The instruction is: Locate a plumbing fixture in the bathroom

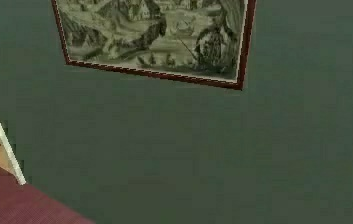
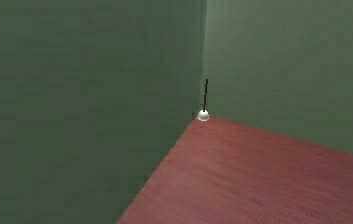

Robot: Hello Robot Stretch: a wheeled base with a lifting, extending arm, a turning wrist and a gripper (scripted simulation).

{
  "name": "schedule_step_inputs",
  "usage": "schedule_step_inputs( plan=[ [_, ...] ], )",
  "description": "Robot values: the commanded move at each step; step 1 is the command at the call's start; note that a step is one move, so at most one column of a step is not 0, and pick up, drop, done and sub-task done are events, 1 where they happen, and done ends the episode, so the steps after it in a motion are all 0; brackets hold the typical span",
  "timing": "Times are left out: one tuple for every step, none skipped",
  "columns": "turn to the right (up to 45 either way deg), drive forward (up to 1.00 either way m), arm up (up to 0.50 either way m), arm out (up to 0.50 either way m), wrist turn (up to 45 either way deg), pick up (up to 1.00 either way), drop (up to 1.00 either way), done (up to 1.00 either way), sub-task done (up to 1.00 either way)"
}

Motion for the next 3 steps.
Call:
schedule_step_inputs(
  plan=[
    [-45.0,0.0,0.0,0.0,0.0,0.0,0.0,0.0,0.0],
    [-15.0,0.0,0.0,0.0,0.0,0.0,0.0,0.0,0.0],
    [0.0,0.6,0.0,0.0,0.0,0.0,0.0,0.0,0.0]
  ],
)
